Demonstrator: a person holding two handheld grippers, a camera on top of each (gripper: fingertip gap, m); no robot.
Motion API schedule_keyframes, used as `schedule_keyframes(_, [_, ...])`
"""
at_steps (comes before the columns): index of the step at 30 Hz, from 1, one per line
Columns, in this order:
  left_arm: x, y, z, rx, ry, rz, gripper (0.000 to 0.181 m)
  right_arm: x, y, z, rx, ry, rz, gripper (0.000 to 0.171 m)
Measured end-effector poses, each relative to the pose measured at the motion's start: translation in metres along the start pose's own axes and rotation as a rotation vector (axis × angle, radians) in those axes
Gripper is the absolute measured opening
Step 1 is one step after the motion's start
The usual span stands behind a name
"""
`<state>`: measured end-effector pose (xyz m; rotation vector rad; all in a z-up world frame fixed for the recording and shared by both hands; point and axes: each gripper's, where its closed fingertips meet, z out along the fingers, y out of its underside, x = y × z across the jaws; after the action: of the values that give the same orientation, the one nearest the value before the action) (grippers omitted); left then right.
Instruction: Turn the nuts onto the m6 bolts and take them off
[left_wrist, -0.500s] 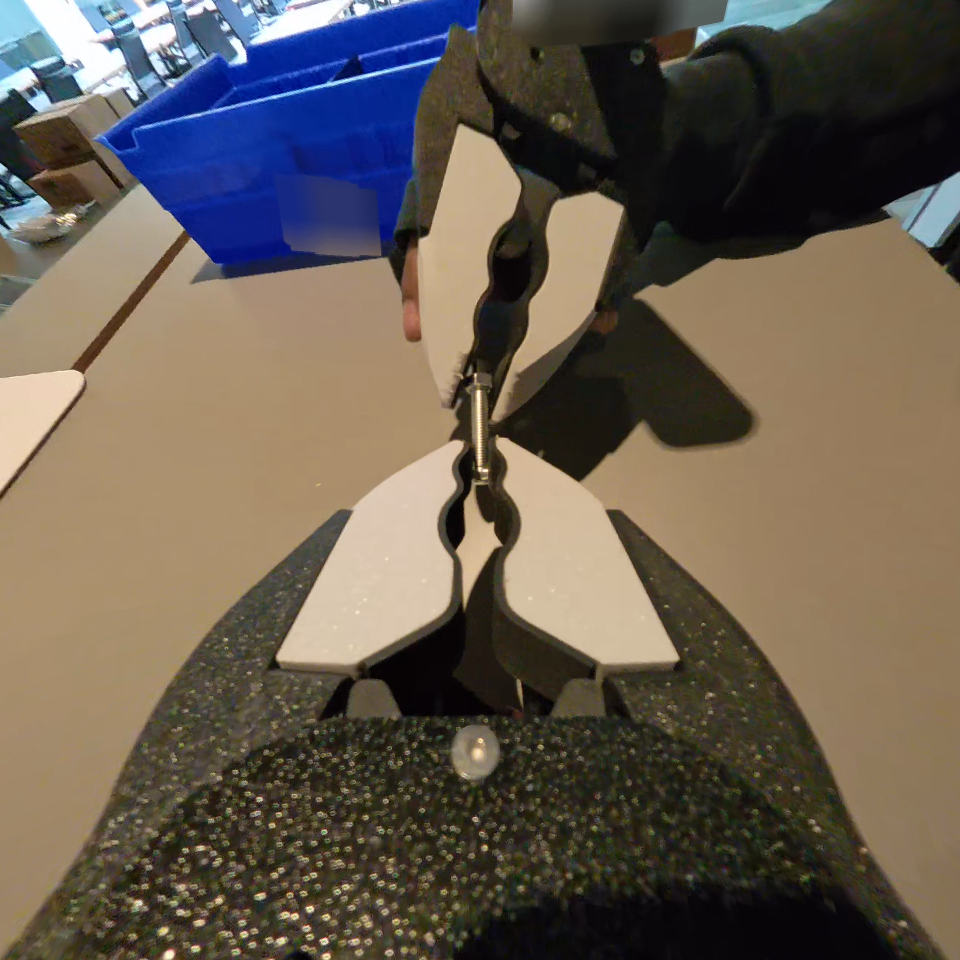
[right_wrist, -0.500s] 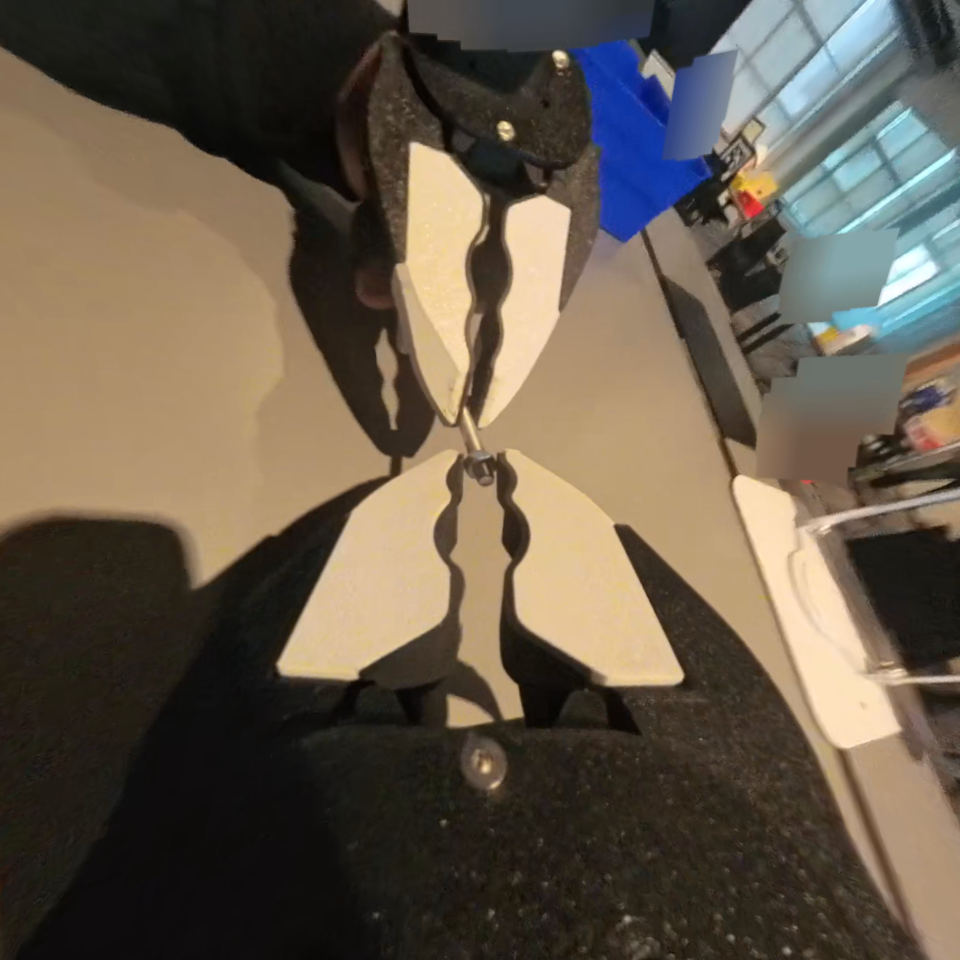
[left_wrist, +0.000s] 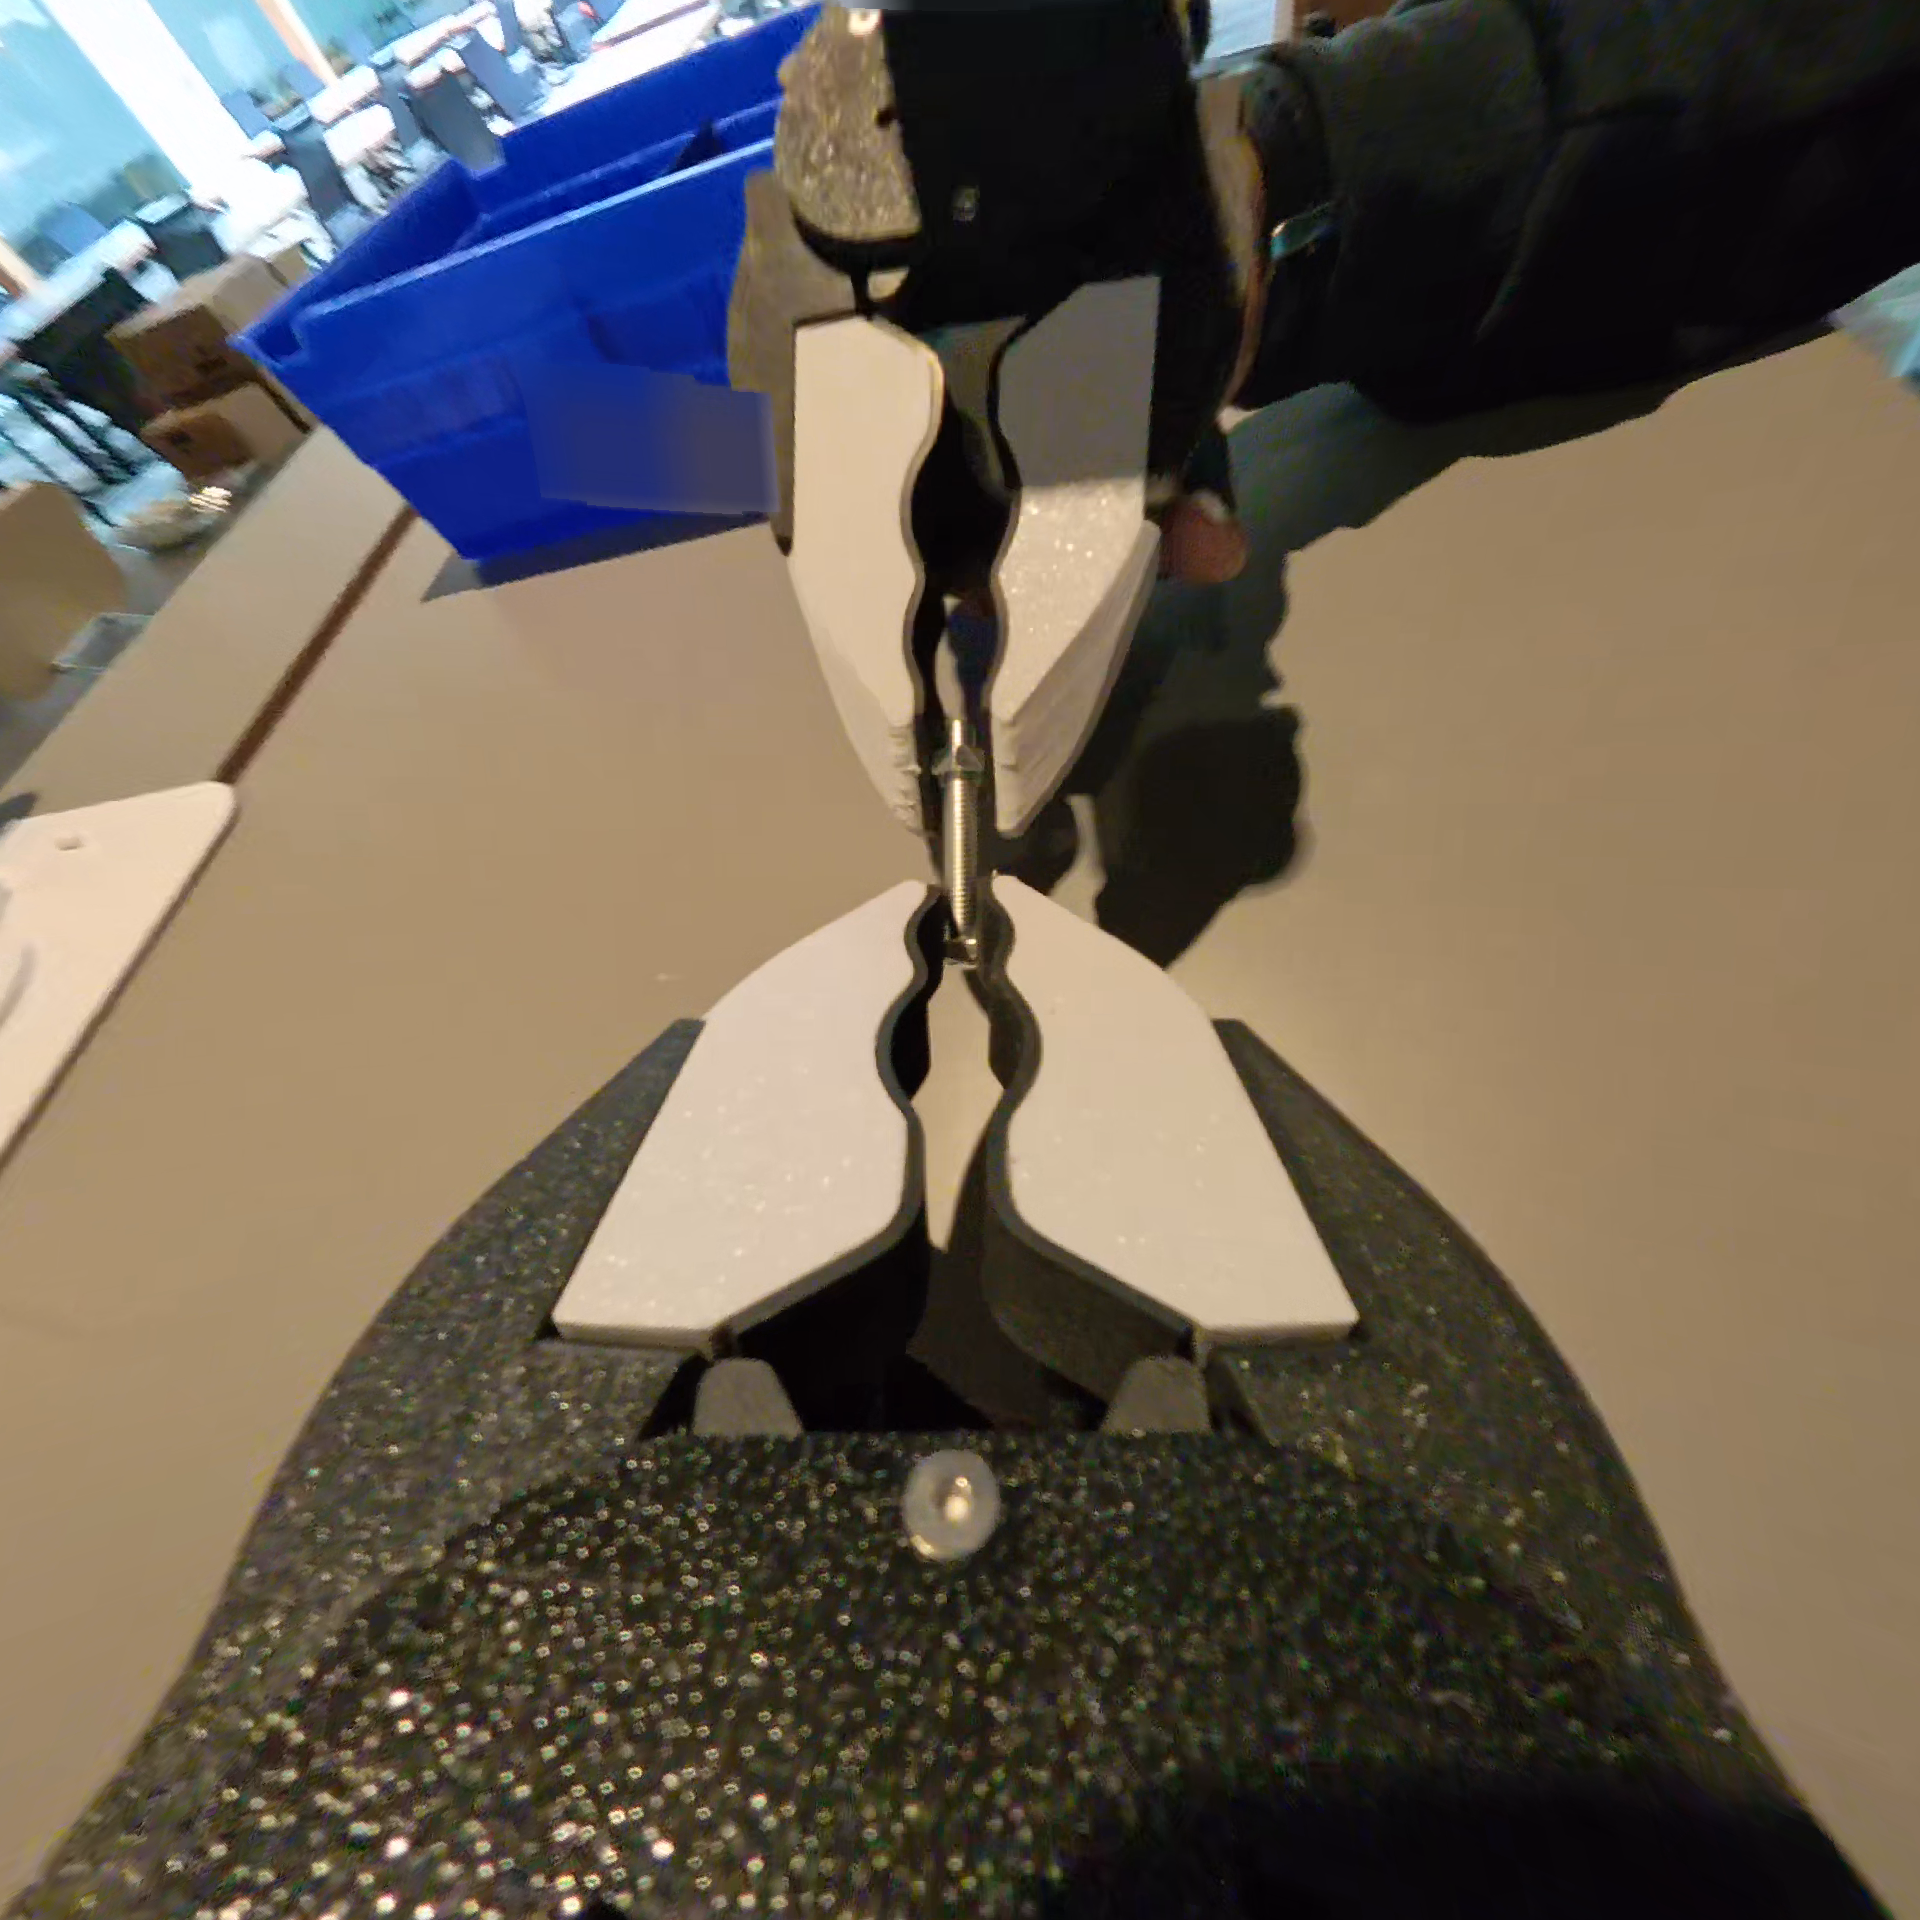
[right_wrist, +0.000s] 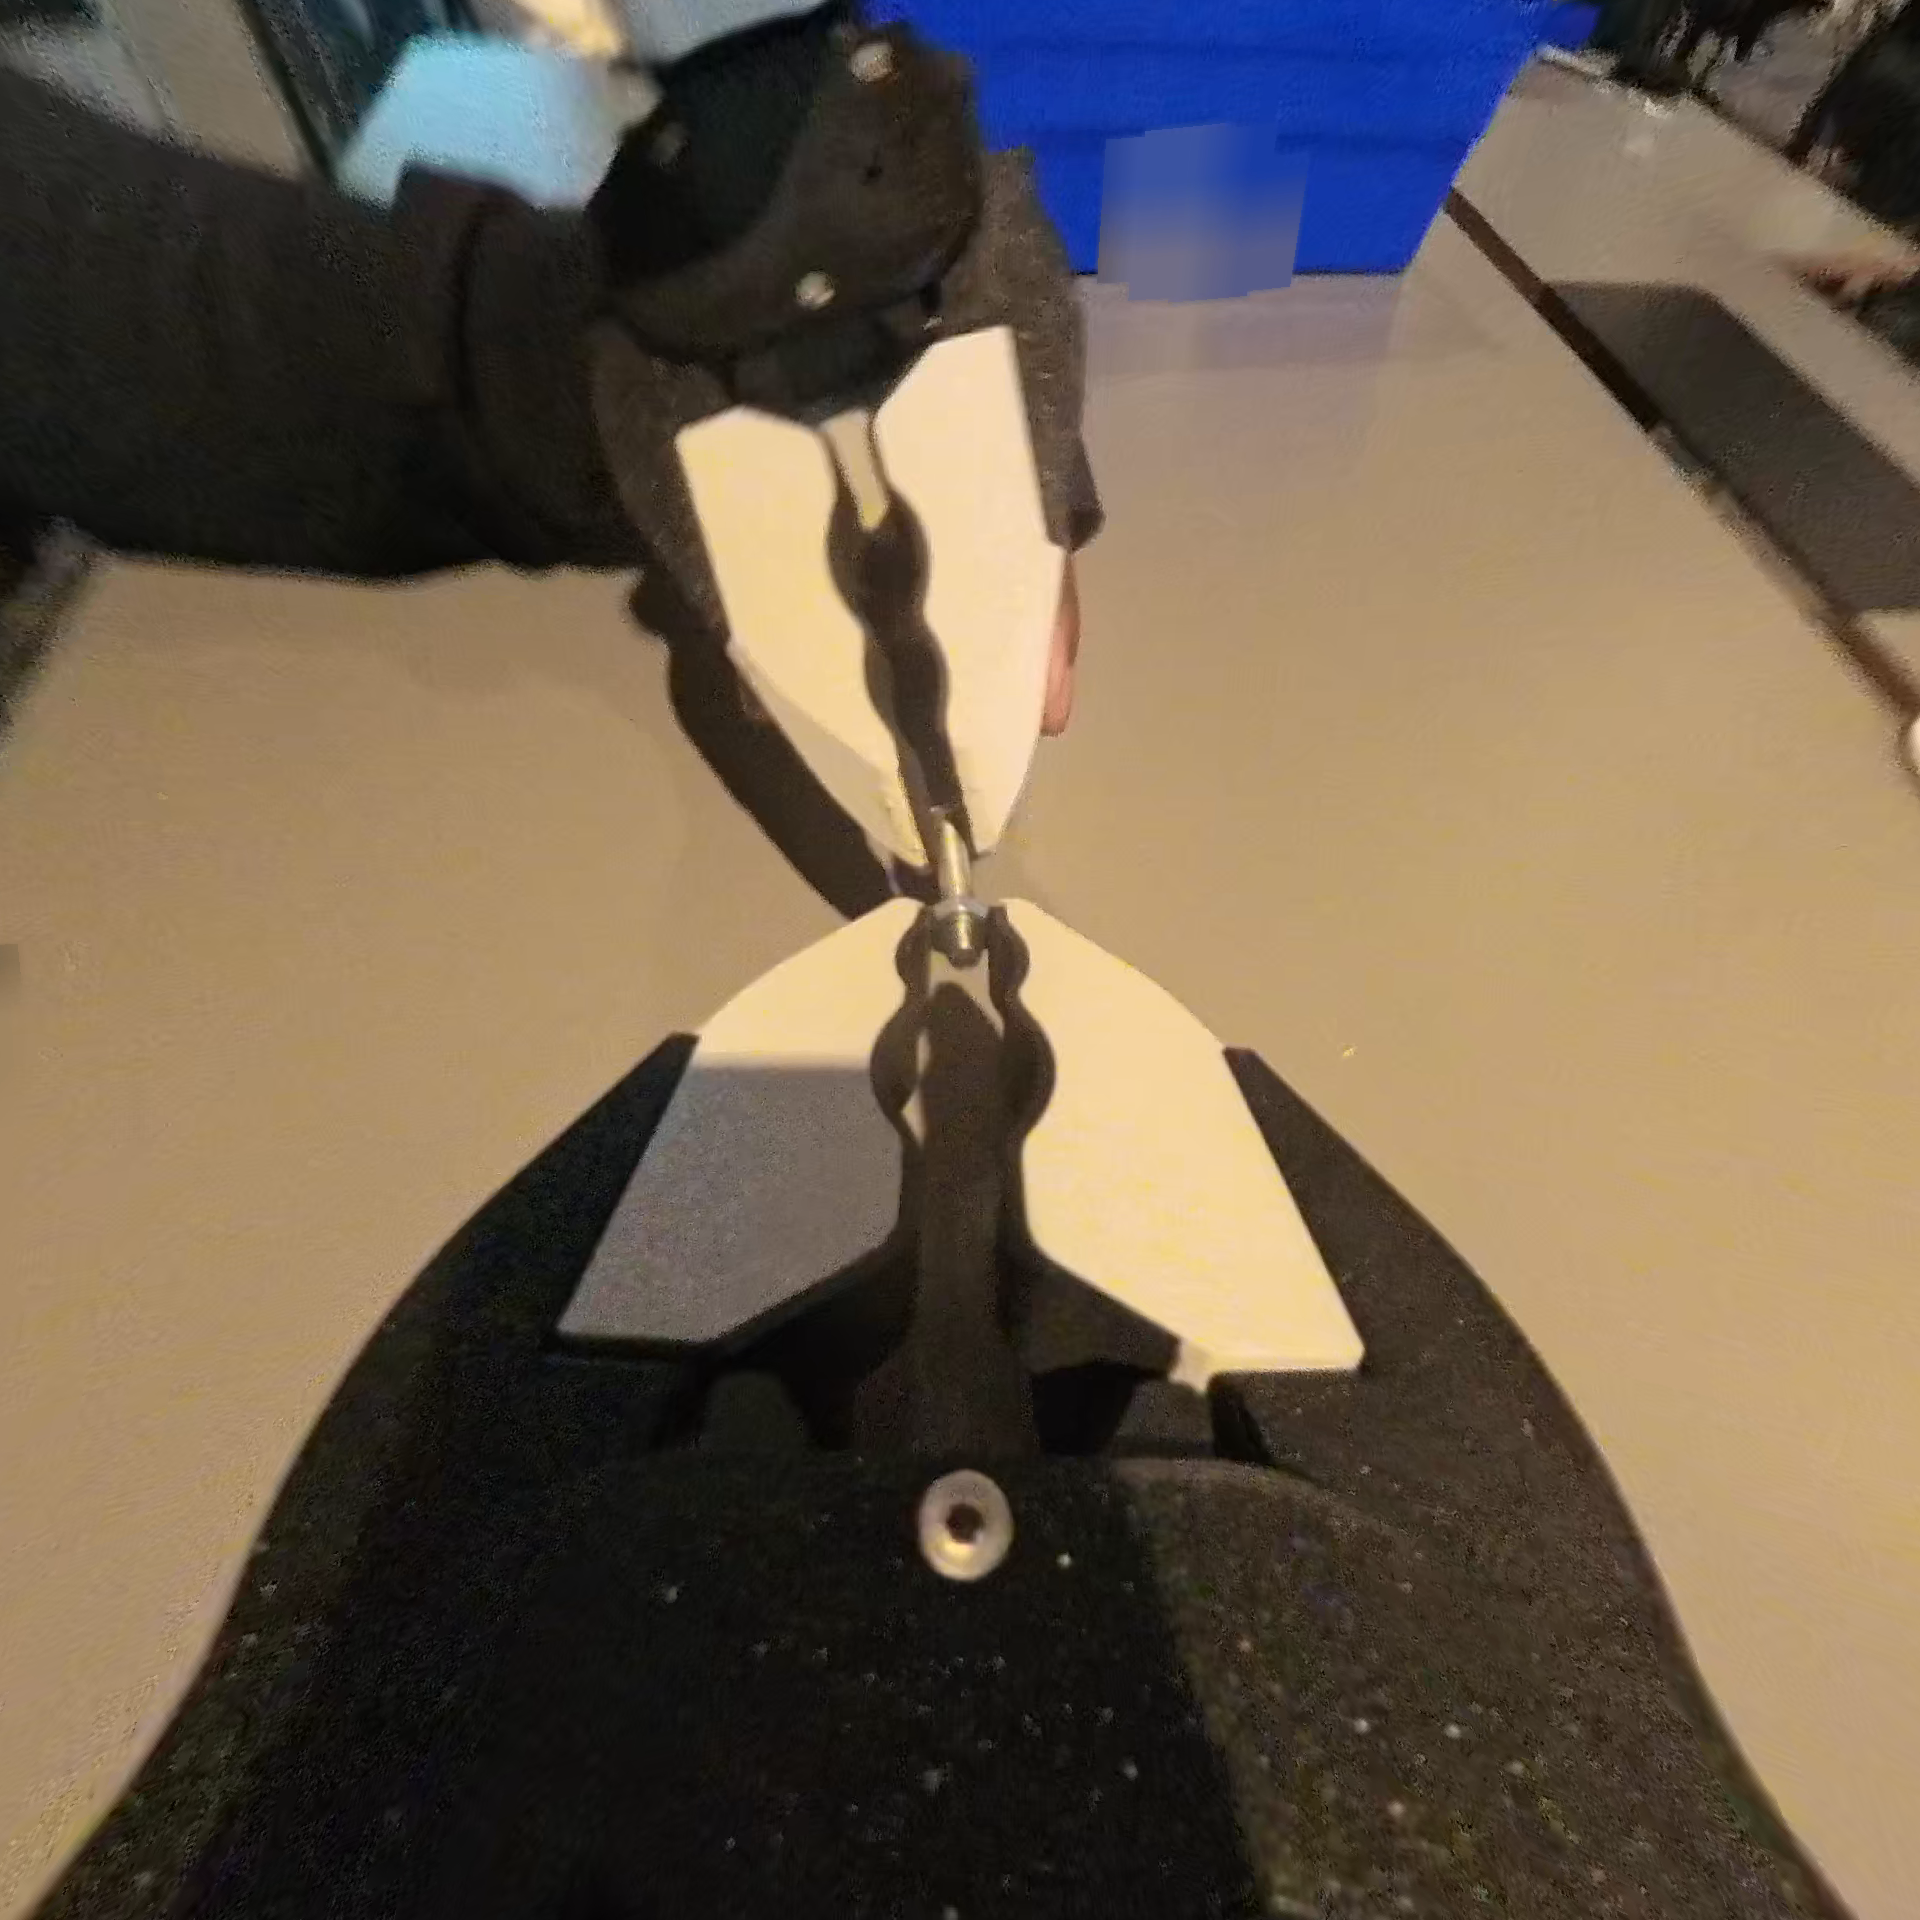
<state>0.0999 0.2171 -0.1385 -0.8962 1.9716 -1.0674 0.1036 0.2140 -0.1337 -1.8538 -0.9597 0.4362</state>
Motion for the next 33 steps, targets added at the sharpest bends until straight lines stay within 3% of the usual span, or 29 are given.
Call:
schedule_keyframes(3, [0.009, -0.002, -0.001, 0.007, 0.088, -0.06, 0.006, -0.006, 0.0, -0.001, 0.006, 0.093, -0.376, 0.01])
schedule_keyframes(5, [0.008, -0.004, -0.003, 0.025, 0.089, -0.076, 0.006, -0.005, -0.004, -0.002, 0.027, 0.153, -0.485, 0.01])
schedule_keyframes(7, [0.006, -0.006, -0.005, 0.04, 0.07, -0.065, 0.005, -0.002, -0.009, -0.005, 0.057, 0.146, -0.389, 0.017])
schedule_keyframes(10, [-0.004, -0.005, -0.007, 0.037, -0.005, -0.026, 0.005, 0.002, -0.014, -0.011, 0.101, 0.038, -0.086, 0.043])
schedule_keyframes(13, [-0.009, -0.005, -0.008, 0.021, -0.059, 0.028, 0.005, 0.005, -0.018, -0.013, 0.133, -0.046, 0.137, 0.041])
schedule_keyframes(16, [-0.011, -0.005, -0.006, 0.001, -0.088, 0.068, 0.005, 0.006, -0.013, -0.008, 0.095, -0.065, 0.222, 0.037])
schedule_keyframes(21, [-0.003, -0.003, -0.004, -0.01, -0.039, 0.055, 0.005, 0.002, -0.002, 0.002, 0.012, -0.018, 0.095, 0.01])
schedule_keyframes(27, [0.023, 0.002, -0.006, -0.025, 0.203, -0.164, 0.005, -0.013, 0.006, 0.005, -0.025, 0.11, -0.563, 0.01])
schedule_keyframes(29, [0.019, -0.002, -0.008, 0.003, 0.183, -0.17, 0.005, -0.011, 0.001, 0.003, -0.001, 0.12, -0.513, 0.012])
schedule_keyframes(31, [0.012, -0.005, -0.01, 0.026, 0.126, -0.116, 0.006, -0.006, -0.005, -0.001, 0.031, 0.107, -0.359, 0.034])
schedule_keyframes(33, [0.004, -0.009, -0.012, 0.042, 0.057, -0.047, 0.005, -0.001, -0.009, -0.004, 0.052, 0.058, -0.163, 0.042])
